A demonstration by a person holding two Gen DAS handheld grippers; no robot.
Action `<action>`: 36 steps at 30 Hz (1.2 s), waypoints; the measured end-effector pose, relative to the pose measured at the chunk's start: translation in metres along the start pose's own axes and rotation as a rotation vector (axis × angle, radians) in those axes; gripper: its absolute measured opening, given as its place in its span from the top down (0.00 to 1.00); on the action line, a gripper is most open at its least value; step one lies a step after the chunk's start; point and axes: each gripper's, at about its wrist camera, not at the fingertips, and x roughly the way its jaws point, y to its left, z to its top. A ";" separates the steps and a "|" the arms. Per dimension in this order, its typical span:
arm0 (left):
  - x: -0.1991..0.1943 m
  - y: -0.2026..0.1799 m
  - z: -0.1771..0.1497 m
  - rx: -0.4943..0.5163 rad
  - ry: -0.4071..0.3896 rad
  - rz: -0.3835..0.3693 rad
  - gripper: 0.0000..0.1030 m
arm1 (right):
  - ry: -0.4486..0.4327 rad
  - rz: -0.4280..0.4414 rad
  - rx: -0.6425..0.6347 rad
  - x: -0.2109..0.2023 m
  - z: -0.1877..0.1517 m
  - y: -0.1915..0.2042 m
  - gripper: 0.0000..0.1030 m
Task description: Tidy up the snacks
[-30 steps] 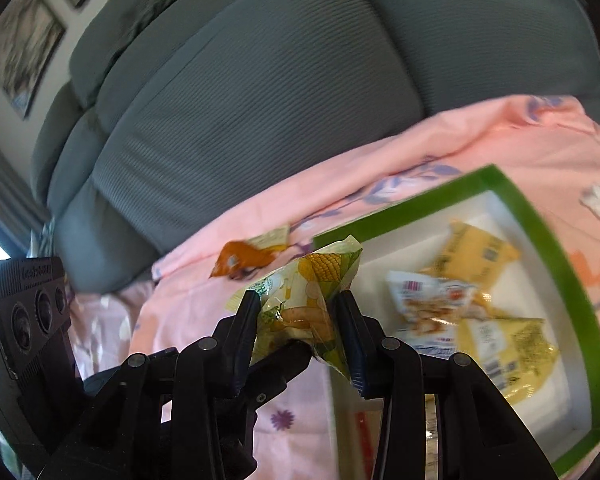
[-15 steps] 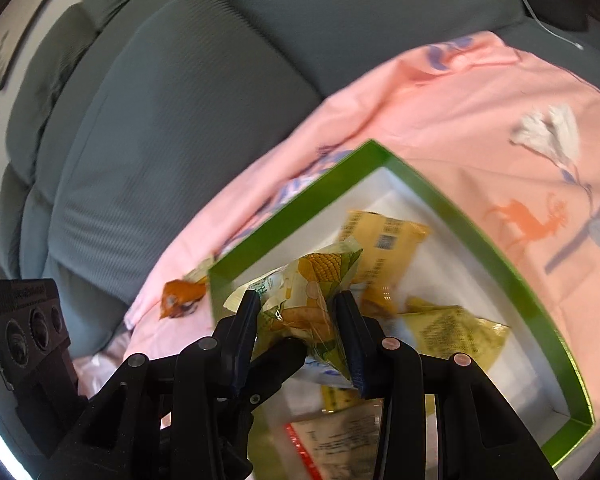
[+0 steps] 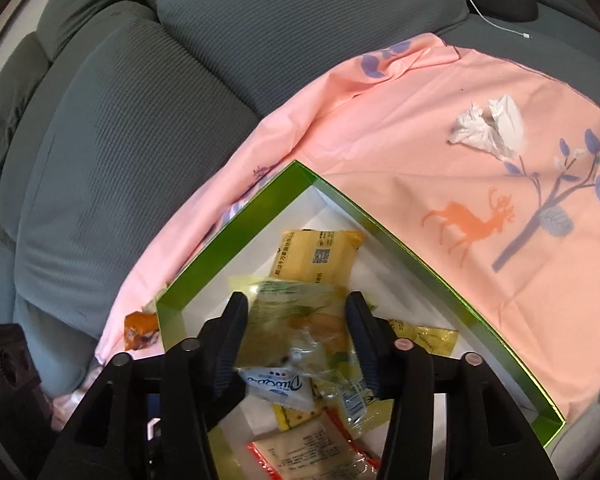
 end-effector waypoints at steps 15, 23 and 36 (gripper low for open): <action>-0.099 0.141 -0.069 -0.237 -0.139 0.248 0.13 | -0.065 0.158 -0.216 -0.004 -0.020 0.074 0.16; -0.110 0.263 -0.131 -0.551 -0.128 0.313 0.13 | 0.085 0.177 -0.347 0.036 -0.057 0.145 0.16; -0.150 0.295 -0.144 -0.680 -0.230 0.298 0.13 | 0.297 0.020 -0.345 0.178 -0.086 0.286 0.16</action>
